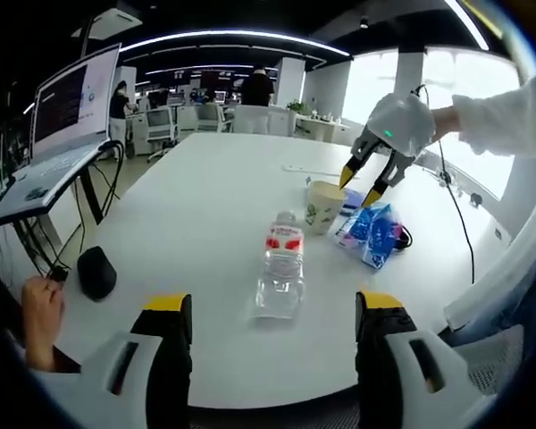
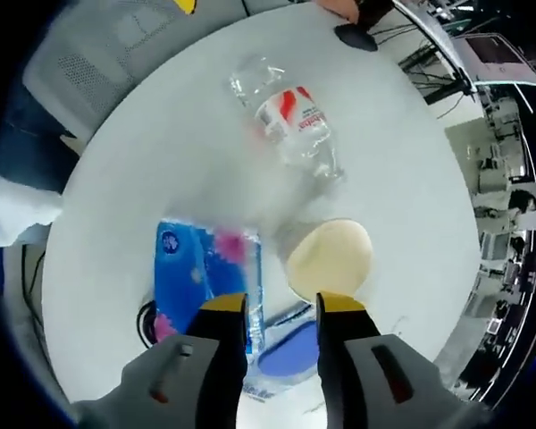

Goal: Arrange the tabletop items into an orderly group along one side of the table until the central work area is clear of visible clutter.

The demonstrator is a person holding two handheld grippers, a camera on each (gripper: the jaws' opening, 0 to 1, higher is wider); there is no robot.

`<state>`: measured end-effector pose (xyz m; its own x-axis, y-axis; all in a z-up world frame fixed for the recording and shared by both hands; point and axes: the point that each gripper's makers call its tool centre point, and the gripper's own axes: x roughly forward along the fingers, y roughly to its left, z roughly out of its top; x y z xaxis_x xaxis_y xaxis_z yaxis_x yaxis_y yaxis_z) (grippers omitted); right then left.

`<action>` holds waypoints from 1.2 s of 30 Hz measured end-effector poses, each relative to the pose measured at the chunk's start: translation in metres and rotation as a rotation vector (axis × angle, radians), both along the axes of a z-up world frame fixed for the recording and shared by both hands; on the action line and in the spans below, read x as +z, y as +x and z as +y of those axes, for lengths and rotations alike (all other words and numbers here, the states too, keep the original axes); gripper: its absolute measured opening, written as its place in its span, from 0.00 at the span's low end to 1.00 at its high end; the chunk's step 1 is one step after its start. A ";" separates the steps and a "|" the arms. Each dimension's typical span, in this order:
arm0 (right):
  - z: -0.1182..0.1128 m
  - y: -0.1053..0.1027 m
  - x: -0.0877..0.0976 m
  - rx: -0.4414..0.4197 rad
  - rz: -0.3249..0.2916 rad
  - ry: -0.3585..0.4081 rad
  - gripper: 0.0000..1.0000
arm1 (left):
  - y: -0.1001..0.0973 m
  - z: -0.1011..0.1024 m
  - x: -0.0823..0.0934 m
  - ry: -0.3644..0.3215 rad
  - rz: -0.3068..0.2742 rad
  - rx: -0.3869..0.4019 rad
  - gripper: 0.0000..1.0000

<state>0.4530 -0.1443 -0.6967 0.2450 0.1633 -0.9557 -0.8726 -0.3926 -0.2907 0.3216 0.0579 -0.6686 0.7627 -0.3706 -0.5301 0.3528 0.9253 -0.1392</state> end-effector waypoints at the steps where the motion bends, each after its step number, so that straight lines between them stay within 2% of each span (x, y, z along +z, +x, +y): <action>1: -0.002 -0.002 0.000 -0.012 0.010 0.009 0.29 | 0.000 0.000 0.000 0.000 0.001 -0.001 0.76; 5: -0.008 -0.003 0.003 -0.046 -0.001 0.026 0.30 | -0.001 -0.002 -0.002 0.004 0.011 -0.010 0.76; 10: -0.013 -0.003 0.012 -0.123 -0.014 0.086 0.29 | -0.003 -0.005 -0.006 0.020 0.027 -0.030 0.76; 19: -0.034 -0.011 0.011 -0.155 -0.020 0.082 0.30 | -0.008 -0.012 -0.012 0.036 0.057 -0.075 0.76; 27: -0.039 -0.015 0.009 -0.201 -0.013 0.103 0.31 | -0.010 -0.013 -0.016 0.042 0.074 -0.084 0.76; 29: -0.039 -0.015 0.010 -0.223 -0.013 0.120 0.31 | -0.010 -0.014 -0.017 0.046 0.077 -0.089 0.76; 31: -0.038 -0.017 0.013 -0.277 -0.009 0.168 0.31 | -0.011 -0.015 -0.018 0.053 0.078 -0.098 0.76; 36: -0.046 -0.022 0.014 -0.372 -0.002 0.233 0.31 | -0.011 -0.018 -0.017 0.033 0.080 -0.110 0.75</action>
<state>0.4315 -0.1901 -0.6830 0.3293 0.2744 -0.9035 -0.9416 0.0243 -0.3358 0.3102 0.0397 -0.6851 0.6735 -0.4305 -0.6009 0.4411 0.8864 -0.1406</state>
